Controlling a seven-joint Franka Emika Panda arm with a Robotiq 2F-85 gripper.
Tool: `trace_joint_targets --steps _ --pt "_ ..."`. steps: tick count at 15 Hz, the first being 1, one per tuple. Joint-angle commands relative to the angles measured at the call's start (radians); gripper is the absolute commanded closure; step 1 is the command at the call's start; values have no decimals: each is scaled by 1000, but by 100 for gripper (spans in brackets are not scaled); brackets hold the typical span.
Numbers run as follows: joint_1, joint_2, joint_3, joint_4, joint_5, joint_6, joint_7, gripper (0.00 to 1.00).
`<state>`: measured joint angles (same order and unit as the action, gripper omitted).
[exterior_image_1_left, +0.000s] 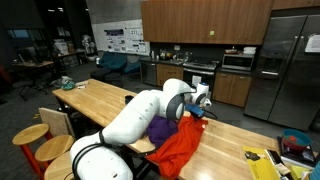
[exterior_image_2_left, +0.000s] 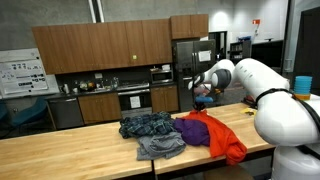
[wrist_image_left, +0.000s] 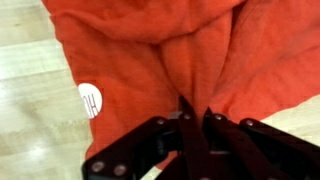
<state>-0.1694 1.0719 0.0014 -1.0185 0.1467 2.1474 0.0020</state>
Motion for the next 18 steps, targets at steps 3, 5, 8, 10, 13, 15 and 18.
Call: trace_joint_targets --steps 3,5,8,10,13,15,18 --pt "6 -56 8 -13 -5 38 -23 98" --pt "11 -66 3 -9 -11 48 -21 98" --pt "13 -79 -3 -1 -19 59 -16 98" --pt "12 -87 -7 7 -21 59 -11 98" --pt "8 -94 -17 22 -24 58 -3 98" --pt "12 -104 -26 20 -25 65 13 98" --pt "39 -138 -59 -23 -52 89 72 98"
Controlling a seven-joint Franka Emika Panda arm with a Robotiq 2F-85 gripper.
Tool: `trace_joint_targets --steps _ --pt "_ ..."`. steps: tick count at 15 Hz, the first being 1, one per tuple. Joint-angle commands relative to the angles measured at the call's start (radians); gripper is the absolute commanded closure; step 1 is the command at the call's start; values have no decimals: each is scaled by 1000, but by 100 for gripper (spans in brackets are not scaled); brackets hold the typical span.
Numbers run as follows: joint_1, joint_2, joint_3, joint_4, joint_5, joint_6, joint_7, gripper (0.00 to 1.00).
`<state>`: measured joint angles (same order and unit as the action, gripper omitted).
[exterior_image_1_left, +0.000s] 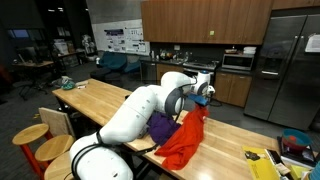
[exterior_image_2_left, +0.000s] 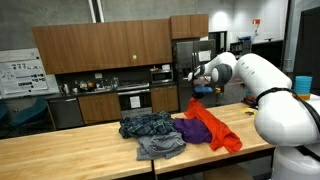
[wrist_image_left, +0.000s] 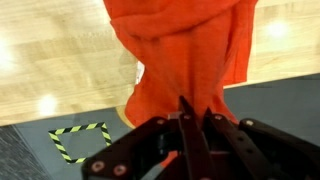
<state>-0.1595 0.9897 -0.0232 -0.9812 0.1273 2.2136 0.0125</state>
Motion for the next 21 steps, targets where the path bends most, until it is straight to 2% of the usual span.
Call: trace_joint_targets --steps 1,6,12,15,21 --pt "39 -69 -45 -78 -47 30 80 98" --pt "128 -185 -115 -249 -146 64 195 98" --pt "219 -374 -153 -521 -245 50 308 98" --pt "237 -473 -163 -665 -280 63 357 98" --pt "230 -653 -181 -917 -341 83 457 98"
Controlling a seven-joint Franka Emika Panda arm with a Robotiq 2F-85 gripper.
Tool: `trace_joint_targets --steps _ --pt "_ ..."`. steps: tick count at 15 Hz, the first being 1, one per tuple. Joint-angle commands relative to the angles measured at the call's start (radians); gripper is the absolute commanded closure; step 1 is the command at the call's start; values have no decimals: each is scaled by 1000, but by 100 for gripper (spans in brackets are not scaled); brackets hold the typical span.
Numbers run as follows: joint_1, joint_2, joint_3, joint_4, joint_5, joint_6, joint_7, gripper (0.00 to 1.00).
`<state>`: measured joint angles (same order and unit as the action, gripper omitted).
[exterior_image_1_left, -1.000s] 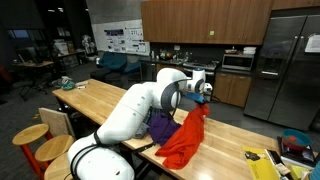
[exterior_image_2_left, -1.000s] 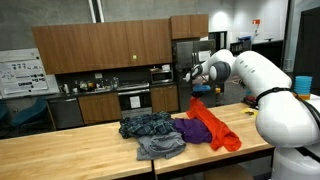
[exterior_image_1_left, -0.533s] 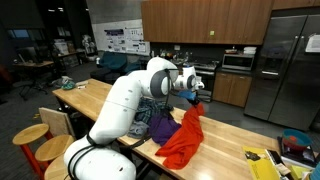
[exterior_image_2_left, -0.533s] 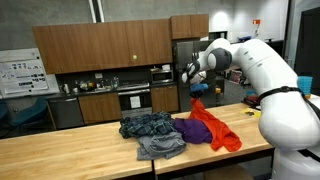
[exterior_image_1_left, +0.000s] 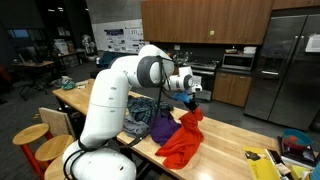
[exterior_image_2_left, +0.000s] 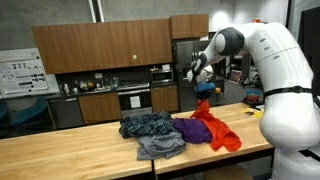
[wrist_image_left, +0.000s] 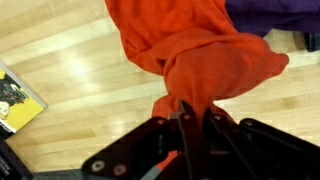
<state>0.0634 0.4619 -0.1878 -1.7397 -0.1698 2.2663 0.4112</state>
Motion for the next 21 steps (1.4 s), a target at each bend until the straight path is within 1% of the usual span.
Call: trace_joint_targets --steps 1,5,9,17,21 --pt "6 -150 -21 -192 -55 32 76 98" --pt "-5 -244 -22 -307 -107 32 141 98" --pt "-14 -322 -7 -397 -155 33 186 98" --pt "-45 -446 38 -537 -191 25 170 98" --pt "-73 -491 49 -586 -222 17 191 98"
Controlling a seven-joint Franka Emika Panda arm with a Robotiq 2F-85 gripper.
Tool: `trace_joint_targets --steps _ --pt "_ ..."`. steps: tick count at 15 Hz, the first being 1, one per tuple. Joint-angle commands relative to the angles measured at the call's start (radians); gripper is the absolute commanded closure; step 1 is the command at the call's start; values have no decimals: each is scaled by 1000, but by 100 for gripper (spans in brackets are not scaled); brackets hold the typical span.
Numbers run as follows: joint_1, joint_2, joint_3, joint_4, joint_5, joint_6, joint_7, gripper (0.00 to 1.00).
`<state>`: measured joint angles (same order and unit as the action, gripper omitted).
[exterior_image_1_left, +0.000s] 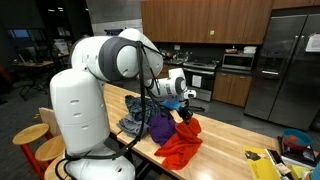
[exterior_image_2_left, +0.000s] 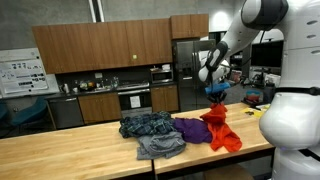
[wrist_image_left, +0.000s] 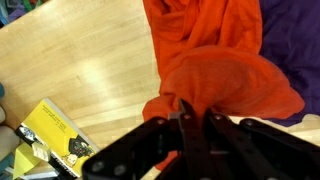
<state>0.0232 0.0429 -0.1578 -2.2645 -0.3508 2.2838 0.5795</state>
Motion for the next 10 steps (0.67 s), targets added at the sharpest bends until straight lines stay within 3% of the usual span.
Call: trace_joint_targets --steps 1,10 --pt "-43 -84 20 -74 -49 -1 26 98" --pt "-111 -148 48 -133 -119 -8 60 98"
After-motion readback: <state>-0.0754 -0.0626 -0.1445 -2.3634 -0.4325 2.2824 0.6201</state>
